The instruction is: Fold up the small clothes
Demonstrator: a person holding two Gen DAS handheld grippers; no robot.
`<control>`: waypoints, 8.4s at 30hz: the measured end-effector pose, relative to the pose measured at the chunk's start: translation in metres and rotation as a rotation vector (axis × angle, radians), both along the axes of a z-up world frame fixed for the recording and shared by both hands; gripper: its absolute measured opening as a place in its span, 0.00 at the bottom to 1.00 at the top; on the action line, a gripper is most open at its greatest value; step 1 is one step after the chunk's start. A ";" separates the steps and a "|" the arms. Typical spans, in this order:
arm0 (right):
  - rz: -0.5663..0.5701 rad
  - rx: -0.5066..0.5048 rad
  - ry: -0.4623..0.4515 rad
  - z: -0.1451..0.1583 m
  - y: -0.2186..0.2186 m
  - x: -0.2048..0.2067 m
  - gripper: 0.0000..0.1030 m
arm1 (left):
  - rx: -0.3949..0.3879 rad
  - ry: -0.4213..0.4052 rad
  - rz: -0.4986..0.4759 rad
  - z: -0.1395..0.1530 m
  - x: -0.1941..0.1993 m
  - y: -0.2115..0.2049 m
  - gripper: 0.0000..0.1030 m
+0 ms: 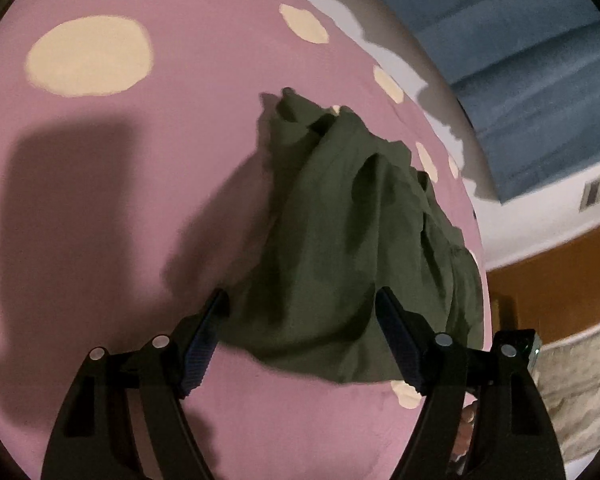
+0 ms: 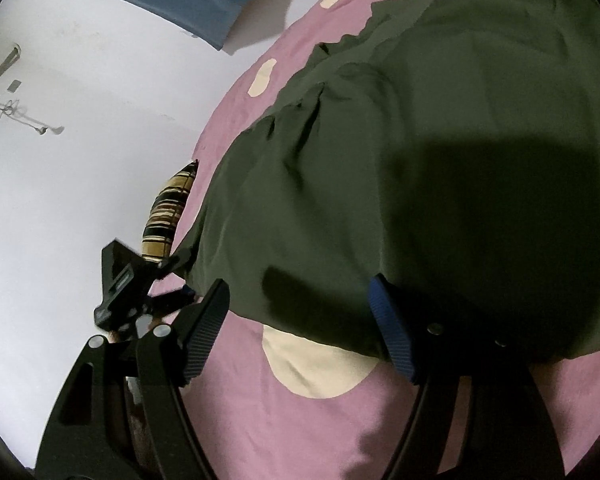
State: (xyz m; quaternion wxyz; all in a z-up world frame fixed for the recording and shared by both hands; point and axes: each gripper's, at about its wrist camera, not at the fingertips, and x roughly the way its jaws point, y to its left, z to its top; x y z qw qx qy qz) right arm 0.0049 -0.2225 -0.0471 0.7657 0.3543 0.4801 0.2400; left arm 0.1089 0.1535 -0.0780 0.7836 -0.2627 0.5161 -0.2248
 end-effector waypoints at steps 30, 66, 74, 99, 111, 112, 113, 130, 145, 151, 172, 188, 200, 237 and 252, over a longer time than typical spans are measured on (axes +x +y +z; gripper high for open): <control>0.006 -0.031 -0.057 -0.006 0.013 -0.005 0.72 | 0.212 0.025 -0.259 0.035 0.056 -0.076 0.12; 0.008 0.084 -0.092 -0.001 0.009 -0.019 0.78 | 0.802 -0.264 -0.407 0.153 -0.022 -0.336 0.10; -0.012 0.016 -0.045 0.006 -0.048 -0.048 0.78 | 0.963 -0.280 -0.393 0.123 -0.033 -0.394 0.10; -0.003 -0.072 -0.105 0.019 -0.089 -0.128 0.78 | 1.247 -0.415 -0.297 0.036 -0.071 -0.484 0.12; 0.012 -0.051 -0.156 0.024 -0.097 -0.143 0.78 | 1.319 -0.464 -0.278 0.025 -0.079 -0.504 0.31; 0.012 -0.052 -0.158 0.025 -0.097 -0.144 0.78 | 1.318 -0.467 -0.278 0.026 -0.081 -0.506 0.33; 0.012 -0.052 -0.159 0.022 -0.092 -0.141 0.78 | 1.316 -0.468 -0.279 0.026 -0.082 -0.507 0.37; 0.010 -0.067 -0.173 0.016 -0.091 -0.155 0.78 | 1.120 -0.660 -0.356 0.079 -0.138 -0.538 0.46; 0.021 -0.115 -0.182 0.018 -0.093 -0.153 0.78 | 0.982 -0.676 -0.316 0.110 -0.158 -0.469 0.60; 0.024 -0.136 -0.182 0.016 -0.091 -0.153 0.78 | 0.937 -0.645 -0.291 0.108 -0.155 -0.437 0.65; -0.028 -0.079 -0.127 0.030 -0.110 -0.148 0.78 | 0.555 -0.559 -0.161 0.116 -0.148 -0.265 0.73; -0.096 0.043 -0.028 0.086 -0.116 0.009 0.83 | 0.590 -0.538 -0.119 0.065 -0.137 -0.224 0.75; -0.068 0.056 0.144 0.049 -0.100 0.097 0.83 | 0.583 -0.498 -0.116 0.049 -0.114 -0.239 0.78; -0.204 0.032 -0.005 0.024 -0.202 0.093 0.05 | 0.693 -0.713 -0.215 0.042 -0.130 -0.293 0.81; -0.303 0.165 0.009 0.018 -0.241 0.034 0.58 | 0.694 -0.701 -0.218 0.041 -0.142 -0.292 0.81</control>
